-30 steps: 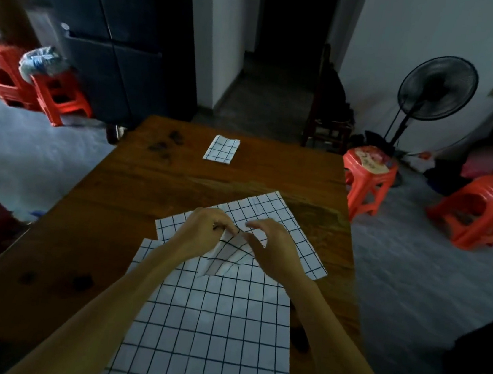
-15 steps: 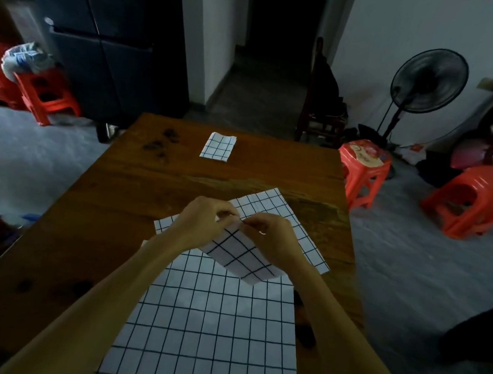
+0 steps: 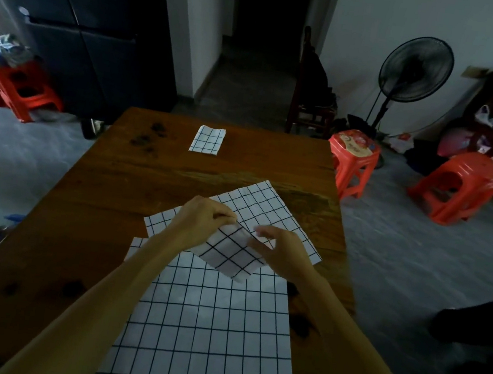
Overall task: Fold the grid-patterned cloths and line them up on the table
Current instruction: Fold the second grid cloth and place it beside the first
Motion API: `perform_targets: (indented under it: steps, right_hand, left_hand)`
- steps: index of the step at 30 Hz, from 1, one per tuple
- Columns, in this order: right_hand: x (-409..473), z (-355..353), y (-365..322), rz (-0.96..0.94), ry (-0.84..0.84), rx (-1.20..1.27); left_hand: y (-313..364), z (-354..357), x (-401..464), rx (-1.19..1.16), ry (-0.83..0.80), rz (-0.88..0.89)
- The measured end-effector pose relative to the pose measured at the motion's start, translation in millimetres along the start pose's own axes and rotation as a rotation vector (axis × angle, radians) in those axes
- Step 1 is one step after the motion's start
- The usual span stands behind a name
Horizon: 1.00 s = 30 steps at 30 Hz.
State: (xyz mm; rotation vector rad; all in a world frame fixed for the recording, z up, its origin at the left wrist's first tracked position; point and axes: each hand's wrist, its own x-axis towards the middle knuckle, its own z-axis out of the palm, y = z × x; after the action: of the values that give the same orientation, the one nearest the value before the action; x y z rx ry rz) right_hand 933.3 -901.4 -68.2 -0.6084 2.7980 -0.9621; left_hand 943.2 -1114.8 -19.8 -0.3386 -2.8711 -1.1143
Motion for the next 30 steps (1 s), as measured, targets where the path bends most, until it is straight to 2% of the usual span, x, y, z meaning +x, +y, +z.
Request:
perform_targets:
  steps: [3,6,12,15,18,23,27,30]
  right_hand:
    - [15.4,-3.3,-31.6,-0.084,0.058,-0.013]
    - [19.4,-7.1,-35.3,-0.080,0.085,-0.056]
    - [-11.2,-3.9,-2.5,0.005,-0.020,0.036]
    - [-10.4,-0.2,-8.5,0.005,-0.031,0.061]
    - [2.8,-1.3,-19.5,-0.033,0.061,0.142]
    - [8.6,-13.7,-16.7,0.048,0.169,0.377]
    - [3.7,-17.7,-16.7,0.199,0.190,0.652]
    - [4.5,-14.1,-24.2,0.235,0.153,0.708]
  left_hand:
    - [15.3,2.6,6.4,0.002,-0.017,0.039]
    - [15.4,-7.3,7.5,0.007,0.032,0.048]
    - [0.2,-11.4,-0.8,-0.076,0.124,-0.038]
    - [5.7,0.3,2.7,-0.061,0.065,0.000]
    - [15.9,9.3,7.4,-0.088,0.003,0.050]
    - [9.3,0.9,-3.1,-0.268,0.174,-0.093]
    - [-1.5,10.5,-18.0,-0.500,0.168,-0.240]
    - [6.9,19.7,-19.7,-0.619,0.231,-0.283]
